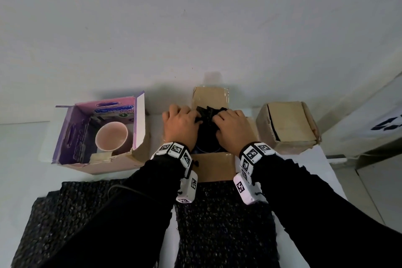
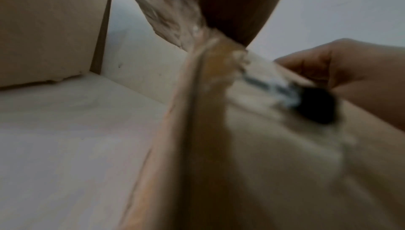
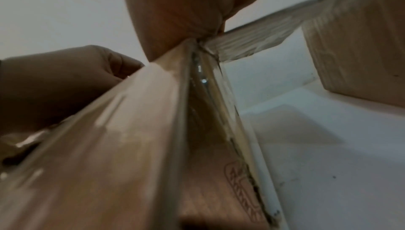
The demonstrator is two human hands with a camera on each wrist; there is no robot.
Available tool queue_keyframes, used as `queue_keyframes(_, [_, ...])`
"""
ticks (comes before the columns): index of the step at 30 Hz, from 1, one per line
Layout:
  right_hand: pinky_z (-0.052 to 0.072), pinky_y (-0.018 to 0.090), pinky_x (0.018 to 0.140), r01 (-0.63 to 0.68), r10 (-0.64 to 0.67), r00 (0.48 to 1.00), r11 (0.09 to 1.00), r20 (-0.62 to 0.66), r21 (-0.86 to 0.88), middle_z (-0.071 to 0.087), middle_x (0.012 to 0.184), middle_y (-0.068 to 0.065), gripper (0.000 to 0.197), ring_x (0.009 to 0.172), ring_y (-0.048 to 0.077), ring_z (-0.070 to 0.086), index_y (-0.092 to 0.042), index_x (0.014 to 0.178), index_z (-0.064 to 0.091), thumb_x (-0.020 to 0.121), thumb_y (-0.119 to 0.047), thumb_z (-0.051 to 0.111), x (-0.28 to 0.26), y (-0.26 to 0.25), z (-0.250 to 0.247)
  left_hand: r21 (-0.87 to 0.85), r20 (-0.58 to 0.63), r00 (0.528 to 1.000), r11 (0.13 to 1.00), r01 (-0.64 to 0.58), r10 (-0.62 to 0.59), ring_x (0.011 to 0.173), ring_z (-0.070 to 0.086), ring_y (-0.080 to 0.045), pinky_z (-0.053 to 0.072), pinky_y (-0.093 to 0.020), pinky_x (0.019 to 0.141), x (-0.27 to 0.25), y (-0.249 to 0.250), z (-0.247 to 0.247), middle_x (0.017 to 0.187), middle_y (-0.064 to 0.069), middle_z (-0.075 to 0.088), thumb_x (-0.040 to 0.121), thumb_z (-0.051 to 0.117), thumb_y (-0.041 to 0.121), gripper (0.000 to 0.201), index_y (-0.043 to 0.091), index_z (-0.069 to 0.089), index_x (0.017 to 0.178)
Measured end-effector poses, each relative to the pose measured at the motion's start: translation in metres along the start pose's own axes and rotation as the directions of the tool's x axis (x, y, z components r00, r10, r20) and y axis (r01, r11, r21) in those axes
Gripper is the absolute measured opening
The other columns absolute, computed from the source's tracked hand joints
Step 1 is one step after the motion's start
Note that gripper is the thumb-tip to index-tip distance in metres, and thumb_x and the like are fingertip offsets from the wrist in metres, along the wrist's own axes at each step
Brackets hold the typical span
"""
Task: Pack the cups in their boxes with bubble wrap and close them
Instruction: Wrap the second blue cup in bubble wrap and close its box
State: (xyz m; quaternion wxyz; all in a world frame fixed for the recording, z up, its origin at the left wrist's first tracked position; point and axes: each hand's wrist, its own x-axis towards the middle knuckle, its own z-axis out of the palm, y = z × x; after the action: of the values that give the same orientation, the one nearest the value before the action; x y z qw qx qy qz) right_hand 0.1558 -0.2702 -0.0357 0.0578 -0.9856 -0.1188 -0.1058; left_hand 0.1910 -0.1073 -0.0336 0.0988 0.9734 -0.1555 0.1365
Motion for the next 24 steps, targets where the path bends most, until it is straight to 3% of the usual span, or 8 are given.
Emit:
queue_keyframes(3, [0.036,0.042,0.094,0.031,-0.031,0.999,0.999,0.017,0.017,0.067,0.079,0.002,0.039,0.078,0.025,0.06,-0.013,0.11,0.051,0.077,-0.033,0.05,-0.002,-0.003,-0.001,0.028,0.018,0.999,0.999,-0.044,0.043,0.099,0.049,-0.023,0.021,-0.035,0.078,0.001,-0.004,0.001,0.088,0.008,0.07,0.084,0.062,0.041,0.03,0.027,0.064,0.11])
queue_keyframes(7, [0.024,0.045,0.105,0.03,-0.019,0.984,0.998,0.179,-0.06,0.068,0.081,-0.002,0.05,0.082,0.022,0.061,-0.017,0.11,0.051,0.081,-0.057,0.043,0.0,-0.002,0.001,0.05,0.027,0.996,0.995,-0.091,0.09,0.101,0.042,-0.023,0.022,-0.037,0.08,-0.001,-0.006,0.006,0.1,0.007,0.064,0.082,0.059,0.043,0.022,0.029,0.072,0.092])
queue_keyframes(10, [0.024,0.043,0.103,0.016,0.011,0.975,0.993,0.222,-0.121,0.069,0.09,0.0,0.031,0.091,0.023,0.061,-0.019,0.102,0.058,0.091,-0.045,0.045,0.007,-0.003,0.002,0.023,-0.006,0.999,0.999,-0.038,0.038,0.101,0.036,-0.023,0.024,-0.037,0.081,-0.006,-0.011,0.005,0.108,0.006,0.055,0.076,0.057,0.042,0.027,0.033,0.07,0.098])
queue_keyframes(13, [0.03,0.04,0.094,-0.031,0.047,0.987,0.994,0.155,-0.105,0.066,0.101,0.0,0.019,0.099,0.022,0.057,-0.02,0.101,0.062,0.088,-0.029,0.052,0.008,-0.004,0.005,0.008,-0.076,0.997,1.0,-0.015,0.015,0.098,0.04,-0.023,0.023,-0.037,0.079,-0.01,-0.013,0.0,0.1,0.007,0.059,0.079,0.064,0.042,0.025,0.029,0.063,0.1])
queue_keyframes(16, [0.034,0.039,0.082,-0.061,0.06,0.997,0.998,-0.044,-0.014,0.063,0.102,-0.001,0.027,0.096,0.024,0.054,-0.02,0.1,0.058,0.077,-0.034,0.059,0.002,-0.005,0.005,-0.016,-0.126,0.991,0.998,-0.053,0.05,0.094,0.046,-0.022,0.024,-0.038,0.08,-0.012,-0.015,-0.001,0.087,0.012,0.066,0.083,0.063,0.04,0.013,0.029,0.067,0.087])
queue_keyframes(18, [0.036,0.037,0.077,0.008,0.004,0.994,0.994,-0.108,0.106,0.058,0.103,0.0,0.034,0.093,0.024,0.052,-0.02,0.102,0.053,0.073,-0.037,0.061,0.0,-0.005,0.006,-0.024,-0.135,0.988,0.996,-0.08,0.076,0.096,0.048,-0.023,0.026,-0.039,0.081,-0.015,-0.019,-0.001,0.087,0.012,0.069,0.084,0.059,0.034,0.016,0.029,0.072,0.089])
queue_keyframes(21, [0.041,0.035,0.08,0.135,-0.132,0.991,0.976,-0.033,0.172,0.053,0.116,0.004,0.051,0.099,0.023,0.049,-0.021,0.119,0.053,0.073,-0.036,0.069,0.005,-0.002,0.007,-0.014,-0.071,0.989,0.991,-0.131,0.13,0.101,0.043,-0.024,0.025,-0.041,0.084,-0.016,-0.022,-0.004,0.094,0.011,0.066,0.08,0.052,0.03,0.027,0.031,0.073,0.097])
queue_keyframes(24, [0.039,0.039,0.084,0.141,-0.147,0.986,0.987,0.076,0.073,0.064,0.113,0.0,0.036,0.104,0.024,0.052,-0.021,0.115,0.063,0.08,-0.029,0.064,0.012,-0.003,0.011,-0.042,0.02,0.992,0.991,-0.125,0.126,0.11,0.04,-0.025,0.026,-0.044,0.09,-0.019,-0.022,-0.007,0.106,0.012,0.065,0.08,0.047,0.03,0.037,0.032,0.069,0.109])
